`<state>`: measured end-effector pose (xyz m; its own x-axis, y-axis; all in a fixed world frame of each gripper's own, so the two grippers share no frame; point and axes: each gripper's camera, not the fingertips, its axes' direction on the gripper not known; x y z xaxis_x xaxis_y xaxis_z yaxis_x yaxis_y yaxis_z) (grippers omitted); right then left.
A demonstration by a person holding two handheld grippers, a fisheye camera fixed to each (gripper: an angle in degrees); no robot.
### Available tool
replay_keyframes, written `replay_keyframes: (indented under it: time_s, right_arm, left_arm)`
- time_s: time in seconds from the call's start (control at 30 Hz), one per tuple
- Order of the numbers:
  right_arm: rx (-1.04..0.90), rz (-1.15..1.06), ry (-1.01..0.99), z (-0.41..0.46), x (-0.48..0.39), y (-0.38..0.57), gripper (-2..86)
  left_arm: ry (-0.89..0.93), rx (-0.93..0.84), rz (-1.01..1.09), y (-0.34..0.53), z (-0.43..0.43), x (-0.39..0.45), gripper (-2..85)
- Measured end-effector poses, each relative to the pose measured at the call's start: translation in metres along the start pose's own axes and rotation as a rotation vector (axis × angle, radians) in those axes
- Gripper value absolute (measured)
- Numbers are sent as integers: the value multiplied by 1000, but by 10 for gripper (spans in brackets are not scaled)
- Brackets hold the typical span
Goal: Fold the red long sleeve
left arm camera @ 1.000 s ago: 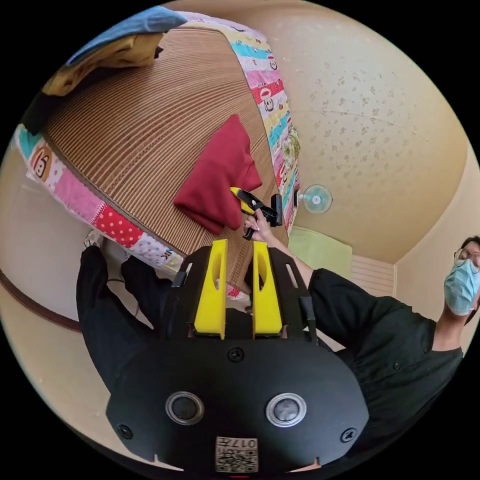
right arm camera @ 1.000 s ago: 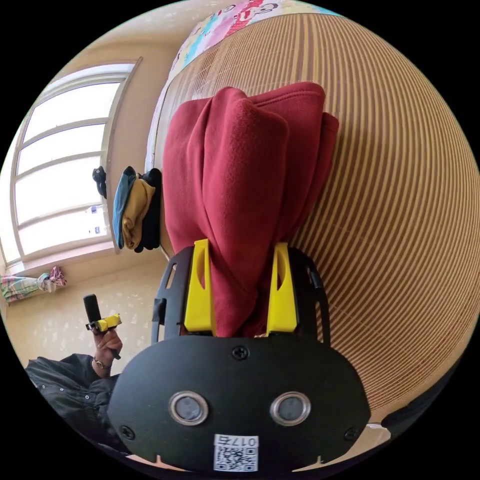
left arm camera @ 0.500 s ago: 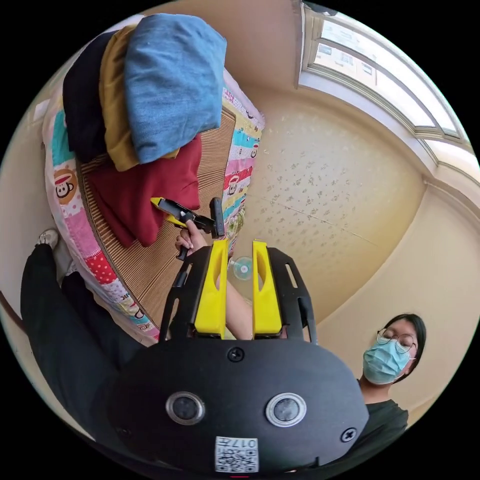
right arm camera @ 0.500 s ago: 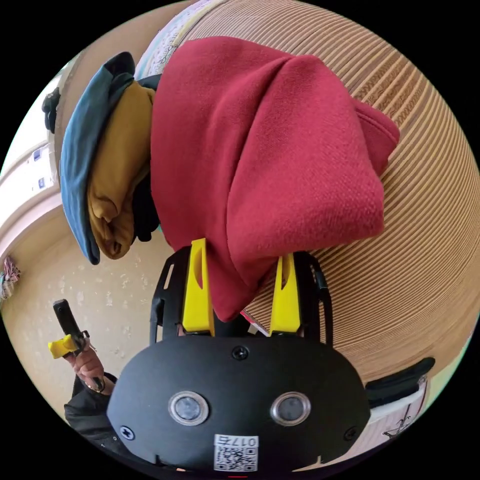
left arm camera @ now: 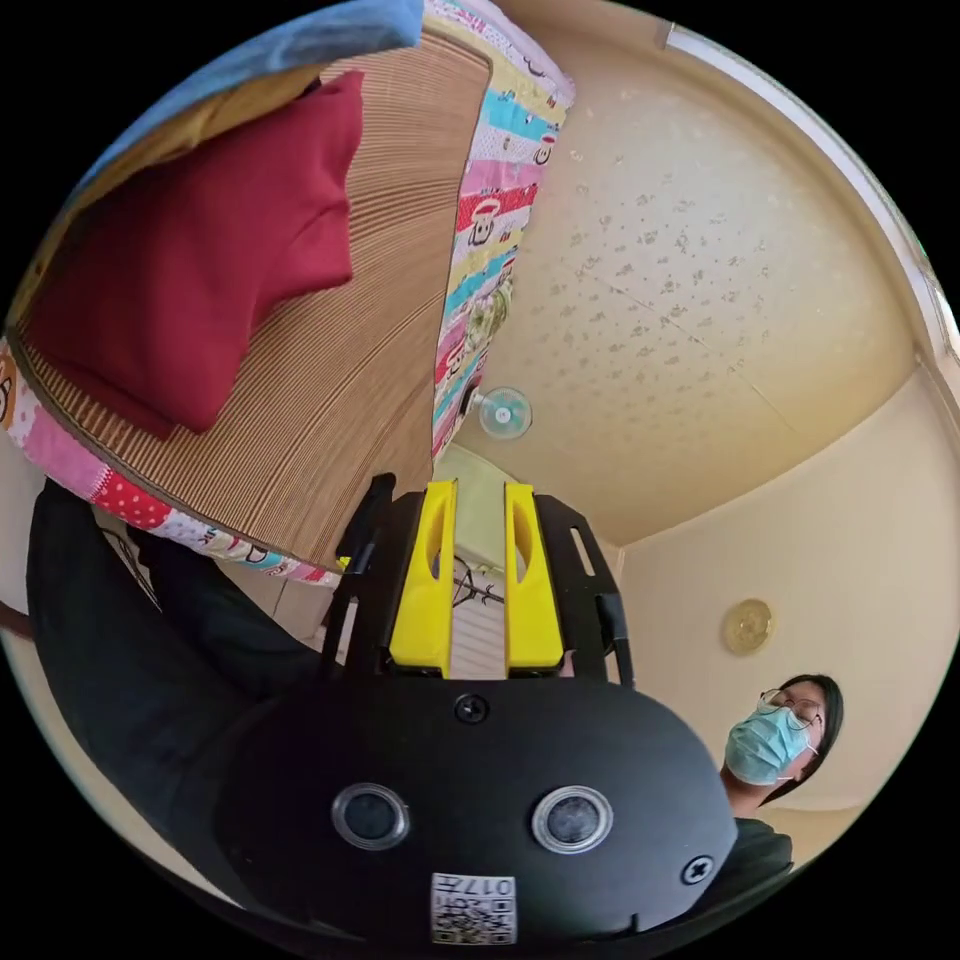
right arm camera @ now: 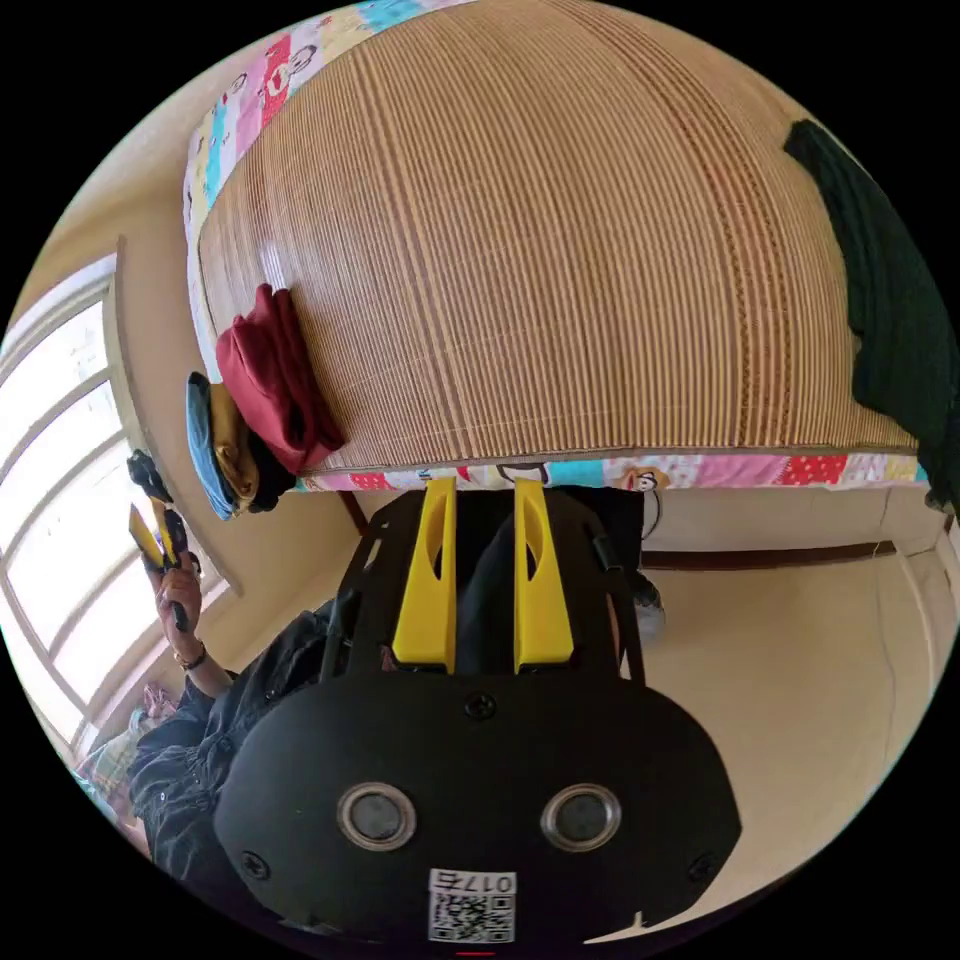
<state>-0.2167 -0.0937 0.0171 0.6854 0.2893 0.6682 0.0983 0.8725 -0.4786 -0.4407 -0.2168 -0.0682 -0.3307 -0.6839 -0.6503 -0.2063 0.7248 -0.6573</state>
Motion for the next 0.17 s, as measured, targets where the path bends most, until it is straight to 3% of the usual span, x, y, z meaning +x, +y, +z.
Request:
replay_keyframes:
  time_s: [0.17]
  right_arm:
    - [455, 63, 27, -129, 13, 111, 68]
  left_arm:
    - [-81, -233, 33, -25, 108, 17, 79]
